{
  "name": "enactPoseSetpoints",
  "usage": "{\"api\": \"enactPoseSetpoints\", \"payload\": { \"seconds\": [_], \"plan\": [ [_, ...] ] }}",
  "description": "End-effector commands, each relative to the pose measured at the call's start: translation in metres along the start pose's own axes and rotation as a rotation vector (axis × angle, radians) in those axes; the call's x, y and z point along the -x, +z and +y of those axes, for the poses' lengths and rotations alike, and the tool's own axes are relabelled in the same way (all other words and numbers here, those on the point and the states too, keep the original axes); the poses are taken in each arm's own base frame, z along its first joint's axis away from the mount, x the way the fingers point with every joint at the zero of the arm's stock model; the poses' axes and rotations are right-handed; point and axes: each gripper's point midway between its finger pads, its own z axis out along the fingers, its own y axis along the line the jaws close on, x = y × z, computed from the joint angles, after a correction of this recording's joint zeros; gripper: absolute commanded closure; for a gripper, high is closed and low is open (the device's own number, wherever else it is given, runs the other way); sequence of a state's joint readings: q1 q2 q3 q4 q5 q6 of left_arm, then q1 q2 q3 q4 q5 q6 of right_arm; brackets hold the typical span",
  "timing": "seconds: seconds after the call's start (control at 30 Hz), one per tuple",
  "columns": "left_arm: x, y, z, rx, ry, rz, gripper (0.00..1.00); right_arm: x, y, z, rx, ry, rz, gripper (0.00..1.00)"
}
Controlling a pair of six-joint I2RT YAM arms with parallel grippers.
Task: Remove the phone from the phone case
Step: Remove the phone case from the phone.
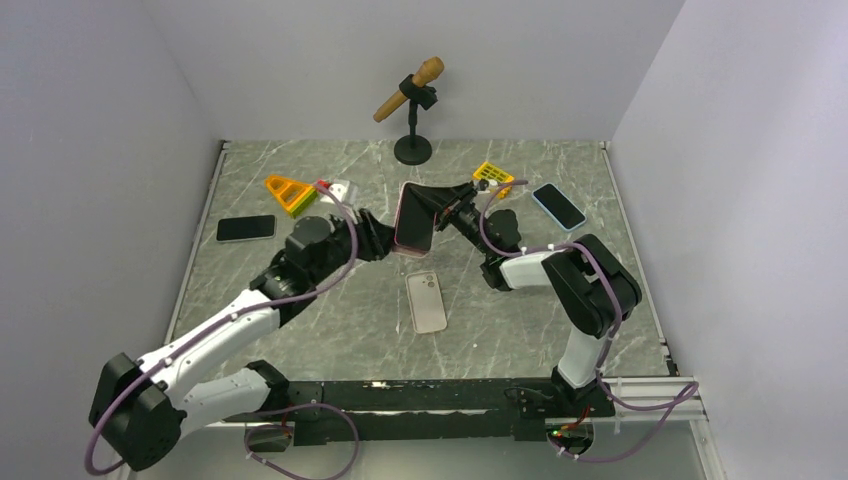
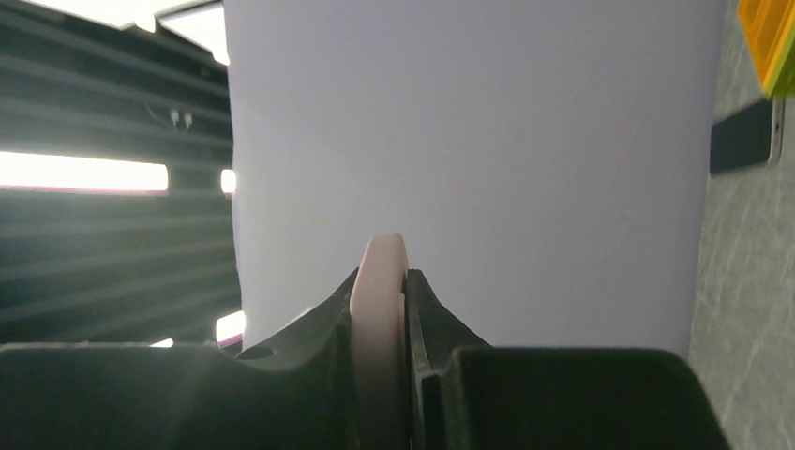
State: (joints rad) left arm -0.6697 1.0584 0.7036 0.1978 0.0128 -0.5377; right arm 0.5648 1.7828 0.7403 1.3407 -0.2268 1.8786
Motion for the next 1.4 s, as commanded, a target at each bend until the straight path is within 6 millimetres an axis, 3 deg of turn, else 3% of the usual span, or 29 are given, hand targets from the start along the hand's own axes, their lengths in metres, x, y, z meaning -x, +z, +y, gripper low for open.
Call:
{"api": "enactPoseSetpoints", "payload": {
  "seconds": [0.0,0.07,0.13,0.23,0.3,0.4,0.57,0.73,0.9,1.13,1.37],
  "plan": [
    [-0.019,-0.024,0.037,0.085,-0.036,0.148,0.41,-0.077,-0.04,0.087,0.28,-0.061,0.37,1.0],
    [-0.027,-0.042,0.023,0.026,-0.116,0.203,0.32,-0.07,-0.043,0.079,0.262,-0.116,0.34,1.0],
    [-0.035,-0.063,0.016,-0.006,-0.186,0.246,0.3,-0.066,-0.047,0.07,0.241,-0.151,0.313,1.0],
    [-0.037,-0.088,-0.007,-0.123,-0.245,0.25,0.3,-0.059,-0.053,0.06,0.228,-0.181,0.274,1.0],
    [-0.036,-0.099,-0.023,-0.202,-0.292,0.261,0.37,-0.056,-0.056,0.055,0.222,-0.18,0.264,1.0],
    [-0.03,-0.106,-0.042,-0.272,-0.394,0.283,0.5,-0.055,-0.055,0.05,0.223,-0.17,0.277,1.0],
    [-0.012,-0.107,-0.07,-0.443,-0.545,0.206,0.44,-0.055,-0.059,0.045,0.207,-0.169,0.28,1.0],
    [-0.007,-0.105,-0.088,-0.505,-0.579,0.205,0.55,-0.055,-0.059,0.043,0.203,-0.177,0.278,1.0],
    [-0.006,-0.103,-0.091,-0.473,-0.551,0.19,0.68,-0.054,-0.06,0.04,0.195,-0.179,0.271,1.0],
    [-0.018,-0.094,-0.075,-0.39,-0.592,0.186,0.68,-0.058,-0.059,0.044,0.194,-0.194,0.273,1.0],
    [-0.022,-0.085,-0.074,-0.401,-0.611,0.195,0.69,-0.062,-0.057,0.047,0.196,-0.205,0.284,1.0]
  ]
}}
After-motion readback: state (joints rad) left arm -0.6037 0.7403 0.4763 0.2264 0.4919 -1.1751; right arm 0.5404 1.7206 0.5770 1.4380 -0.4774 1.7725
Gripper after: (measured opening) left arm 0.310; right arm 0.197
